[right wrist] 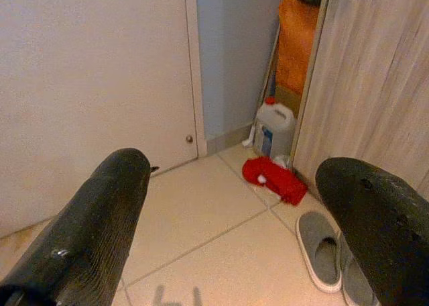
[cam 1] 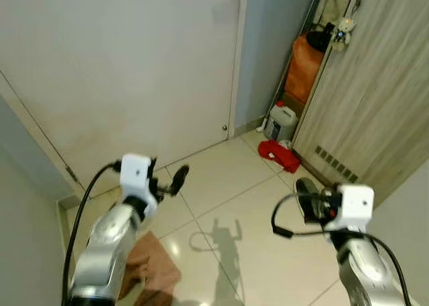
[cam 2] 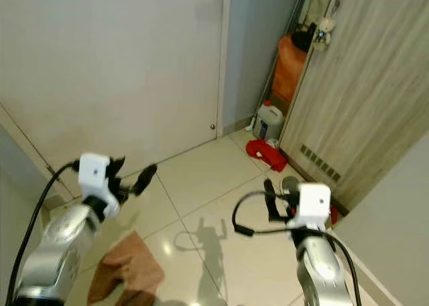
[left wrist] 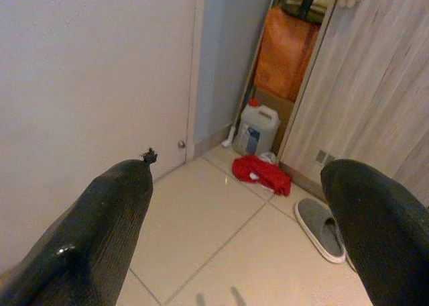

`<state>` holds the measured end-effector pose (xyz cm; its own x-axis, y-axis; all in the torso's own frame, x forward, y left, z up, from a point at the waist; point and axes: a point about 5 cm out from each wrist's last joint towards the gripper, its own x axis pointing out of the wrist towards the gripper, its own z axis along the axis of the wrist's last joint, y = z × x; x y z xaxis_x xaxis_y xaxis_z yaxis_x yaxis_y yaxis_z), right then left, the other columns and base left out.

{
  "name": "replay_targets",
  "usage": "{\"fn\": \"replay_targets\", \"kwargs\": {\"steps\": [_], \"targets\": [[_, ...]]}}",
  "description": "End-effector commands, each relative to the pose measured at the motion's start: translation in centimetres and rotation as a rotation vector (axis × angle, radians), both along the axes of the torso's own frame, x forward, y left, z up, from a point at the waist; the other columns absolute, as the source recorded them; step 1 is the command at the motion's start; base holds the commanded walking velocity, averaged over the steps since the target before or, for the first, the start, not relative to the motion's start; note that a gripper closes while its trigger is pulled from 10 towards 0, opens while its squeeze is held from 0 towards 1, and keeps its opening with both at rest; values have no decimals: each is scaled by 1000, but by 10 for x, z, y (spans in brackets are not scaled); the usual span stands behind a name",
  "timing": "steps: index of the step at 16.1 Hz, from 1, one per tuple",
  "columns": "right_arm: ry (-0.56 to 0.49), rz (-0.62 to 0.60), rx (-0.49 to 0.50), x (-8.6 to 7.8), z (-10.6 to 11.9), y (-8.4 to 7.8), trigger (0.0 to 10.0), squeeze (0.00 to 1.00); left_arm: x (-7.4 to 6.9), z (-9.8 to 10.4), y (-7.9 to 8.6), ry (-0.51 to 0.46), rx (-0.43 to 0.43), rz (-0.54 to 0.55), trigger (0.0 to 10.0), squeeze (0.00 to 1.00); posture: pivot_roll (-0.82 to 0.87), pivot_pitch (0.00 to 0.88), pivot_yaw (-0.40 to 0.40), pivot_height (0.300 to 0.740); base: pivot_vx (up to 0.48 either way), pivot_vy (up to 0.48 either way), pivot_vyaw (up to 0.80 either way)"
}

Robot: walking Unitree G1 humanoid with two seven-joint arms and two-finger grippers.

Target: Hang keys on a hook

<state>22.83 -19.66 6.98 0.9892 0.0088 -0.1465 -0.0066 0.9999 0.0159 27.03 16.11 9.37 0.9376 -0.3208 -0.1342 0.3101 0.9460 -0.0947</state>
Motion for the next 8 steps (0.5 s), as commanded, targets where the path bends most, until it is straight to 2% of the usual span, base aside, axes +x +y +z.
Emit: {"fn": "replay_targets", "kwargs": {"steps": [1,6,8], "targets": [[-4,-7,-20,5,-1,-1,10000,0,4,-3,-3,9,4,-8,10000,0,-83,0,43,740,0,-454,0],[-20,-6,-40,6,0,0,10000,0,17,-7,-14,15,-11,-42,10000,0,-128,0,72,740,0,-452,0],[-26,0,-37,4,0,1,10000,0,17,-9,-21,15,-7,-62,10000,0,-139,0,77,740,0,-450,0]]}}
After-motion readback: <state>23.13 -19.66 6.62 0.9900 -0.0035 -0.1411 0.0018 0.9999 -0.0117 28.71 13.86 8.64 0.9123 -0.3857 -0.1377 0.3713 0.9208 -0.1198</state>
